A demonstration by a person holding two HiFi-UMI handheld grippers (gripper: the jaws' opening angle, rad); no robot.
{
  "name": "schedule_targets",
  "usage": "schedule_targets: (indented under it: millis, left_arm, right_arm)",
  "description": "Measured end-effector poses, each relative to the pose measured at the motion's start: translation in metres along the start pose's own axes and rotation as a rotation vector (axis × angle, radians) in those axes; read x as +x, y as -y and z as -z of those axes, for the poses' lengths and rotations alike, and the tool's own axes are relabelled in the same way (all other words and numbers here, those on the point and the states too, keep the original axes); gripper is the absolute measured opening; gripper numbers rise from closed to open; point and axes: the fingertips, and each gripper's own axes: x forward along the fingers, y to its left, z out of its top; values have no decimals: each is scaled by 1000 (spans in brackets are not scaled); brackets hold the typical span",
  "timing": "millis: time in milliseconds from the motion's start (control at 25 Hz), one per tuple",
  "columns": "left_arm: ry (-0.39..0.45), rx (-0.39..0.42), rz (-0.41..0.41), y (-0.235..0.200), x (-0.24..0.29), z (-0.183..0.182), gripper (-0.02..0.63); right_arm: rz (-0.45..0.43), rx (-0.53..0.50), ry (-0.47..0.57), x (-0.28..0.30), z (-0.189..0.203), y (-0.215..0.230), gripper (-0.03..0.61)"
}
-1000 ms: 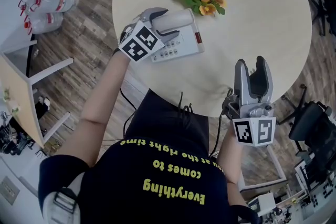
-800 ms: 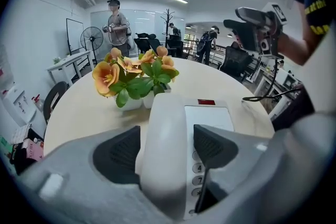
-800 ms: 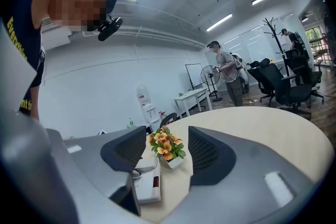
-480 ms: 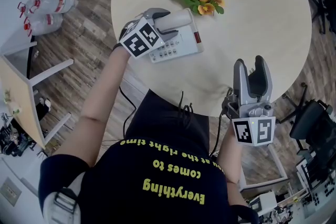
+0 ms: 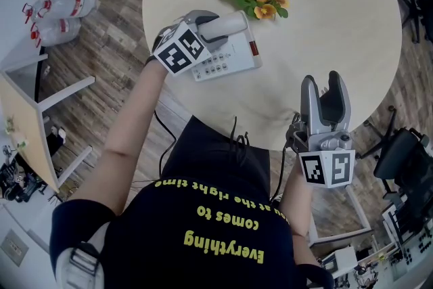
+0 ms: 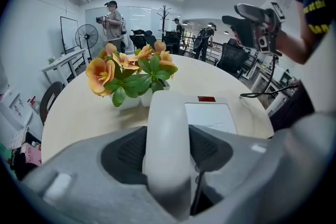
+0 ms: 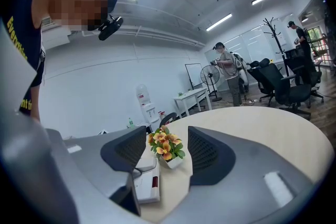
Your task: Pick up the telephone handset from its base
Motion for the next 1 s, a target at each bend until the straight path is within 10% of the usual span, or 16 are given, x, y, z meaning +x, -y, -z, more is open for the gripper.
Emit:
schedule_targets:
  millis: [1000]
  left_arm:
    - [77,6,-92,-2,-27,-17,235]
  right_arm:
    - [63,-78,33,-16,-13,2,83]
